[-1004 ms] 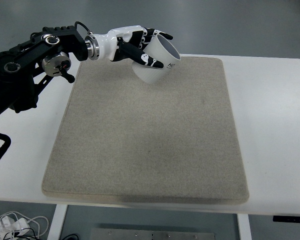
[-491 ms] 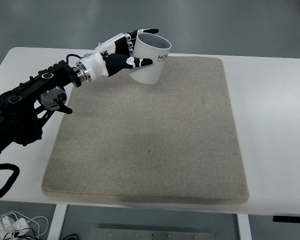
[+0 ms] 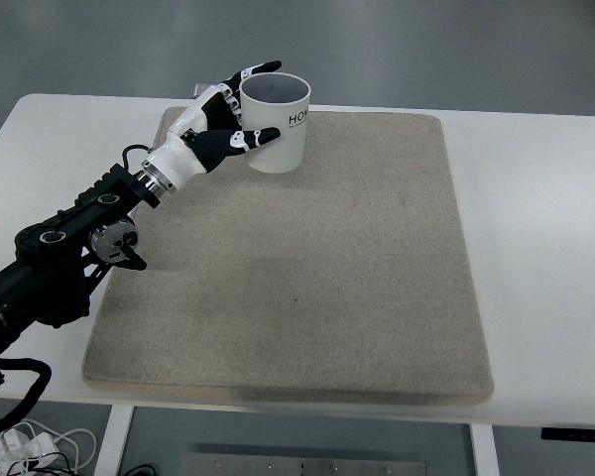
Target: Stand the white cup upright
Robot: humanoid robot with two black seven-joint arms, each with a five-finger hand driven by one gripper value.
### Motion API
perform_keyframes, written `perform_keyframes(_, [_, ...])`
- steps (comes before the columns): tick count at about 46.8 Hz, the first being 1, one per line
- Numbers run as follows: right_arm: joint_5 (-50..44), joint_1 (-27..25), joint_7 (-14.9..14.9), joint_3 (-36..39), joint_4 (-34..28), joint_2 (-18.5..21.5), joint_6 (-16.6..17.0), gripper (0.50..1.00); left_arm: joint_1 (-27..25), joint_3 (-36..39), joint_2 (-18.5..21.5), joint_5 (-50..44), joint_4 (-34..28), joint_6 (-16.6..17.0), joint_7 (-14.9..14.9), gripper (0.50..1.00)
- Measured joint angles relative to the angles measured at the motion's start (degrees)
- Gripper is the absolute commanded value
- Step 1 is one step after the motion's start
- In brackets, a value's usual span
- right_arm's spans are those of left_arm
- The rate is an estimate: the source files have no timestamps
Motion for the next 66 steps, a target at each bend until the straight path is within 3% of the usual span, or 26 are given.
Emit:
perform_keyframes(12, [0.0,0.0,0.0,0.0,0.0,0.0,0.0,0.952,0.0,0.7,0.0,5.3,0.9,6.1,0.0,0.523])
perform_keyframes(24, [0.0,0.0,0.0,0.0,0.0,0.0,0.0,0.952,0.3,4.6,0.0,6.0,0.9,9.3,0.0,0.548])
perform_keyframes(32, [0.0,0.0,0.0,0.0,0.0,0.0,0.0,0.952,2.0,5.1,0.0,5.9,0.9,9.6,0.0,0.638])
perform_keyframes(37, [0.0,0.0,0.0,0.0,0.0,0.0,0.0,0.952,2.8,5.1,0.0,5.9,0.7,9.5,0.0,0.743])
perform_keyframes(40, [0.0,0.0,0.0,0.0,0.0,0.0,0.0,0.952,3.3,5.1,0.0,5.9,0.7,9.5,0.0,0.865])
perform_keyframes(47, [0.0,0.0,0.0,0.0,0.0,0.0,0.0,0.952,4.0,4.9,0.0,5.8,0.7,9.4,0.0,0.951])
perform_keyframes(54, [0.0,0.0,0.0,0.0,0.0,0.0,0.0,0.952,4.1,4.9,0.0,5.7,0.4,9.2,0.0,0.992])
perform_keyframes(66, [0.0,0.0,0.0,0.0,0.0,0.0,0.0,0.952,4.1,5.0,0.0,5.7,0.2,9.1,0.0,0.992])
